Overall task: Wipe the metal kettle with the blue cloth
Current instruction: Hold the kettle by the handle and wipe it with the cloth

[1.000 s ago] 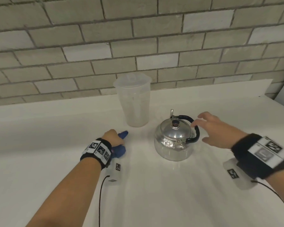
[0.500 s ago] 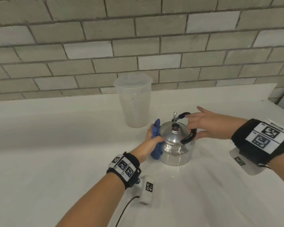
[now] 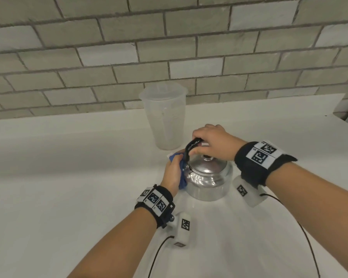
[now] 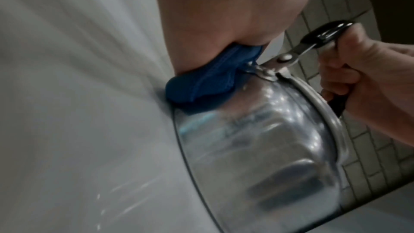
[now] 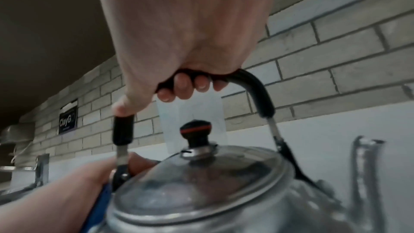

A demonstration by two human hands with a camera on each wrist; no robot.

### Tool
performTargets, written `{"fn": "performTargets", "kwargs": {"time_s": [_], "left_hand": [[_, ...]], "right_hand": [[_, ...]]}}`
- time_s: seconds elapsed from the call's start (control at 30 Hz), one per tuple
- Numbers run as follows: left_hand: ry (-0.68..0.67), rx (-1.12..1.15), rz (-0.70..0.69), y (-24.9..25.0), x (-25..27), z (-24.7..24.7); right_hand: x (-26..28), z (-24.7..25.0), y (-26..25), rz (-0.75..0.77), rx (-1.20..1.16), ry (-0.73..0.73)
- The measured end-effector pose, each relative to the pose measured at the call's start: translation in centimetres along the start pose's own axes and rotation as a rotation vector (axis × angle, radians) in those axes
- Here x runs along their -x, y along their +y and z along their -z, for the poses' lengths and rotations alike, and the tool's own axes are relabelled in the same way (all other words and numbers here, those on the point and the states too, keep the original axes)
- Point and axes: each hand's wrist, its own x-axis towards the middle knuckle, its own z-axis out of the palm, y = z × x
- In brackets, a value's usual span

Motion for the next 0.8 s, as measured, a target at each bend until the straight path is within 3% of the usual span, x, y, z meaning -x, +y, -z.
{"fn": "performTargets", "kwargs": {"time_s": [0.13, 0.3, 0.47, 0.53, 0.63, 0.7, 0.8], "left_hand": [[0.103, 0.113, 0.008, 0.4, 1.5, -1.2], [0.211, 0.189, -0.012, -1.7, 1.7, -0.8], [0.245, -0.006, -0.166, -4.1, 3.3, -0.7], [0.246, -0.063, -0.17, -3.9, 3.7, -0.3], [0.219, -0.099, -0.107, -2.2, 3.3, 0.5], [0.178, -0.089, -0.093, -1.1, 2.9, 0.5], [0.199, -0.116, -0.138, -1.1, 2.8, -0.1]], "right_hand": [[-1.3, -0.9, -1.1, -0.151, 0.094, 0.16], [-2.7, -1.8, -2.3, -0.417, 0.15, 0.225], [-3.5, -1.7, -2.8, -0.588, 0.149, 0.186], [-3.1, -0.7, -2.1, -0.552, -0.013, 0.109], [-1.1, 0.5, -0.2, -0.321, -0.313, -0.007], [-0.2, 0.1, 0.5, -0.224, -0.376, 0.051], [-0.4, -1.6, 0.5, -0.236, -0.478, 0.174]]}}
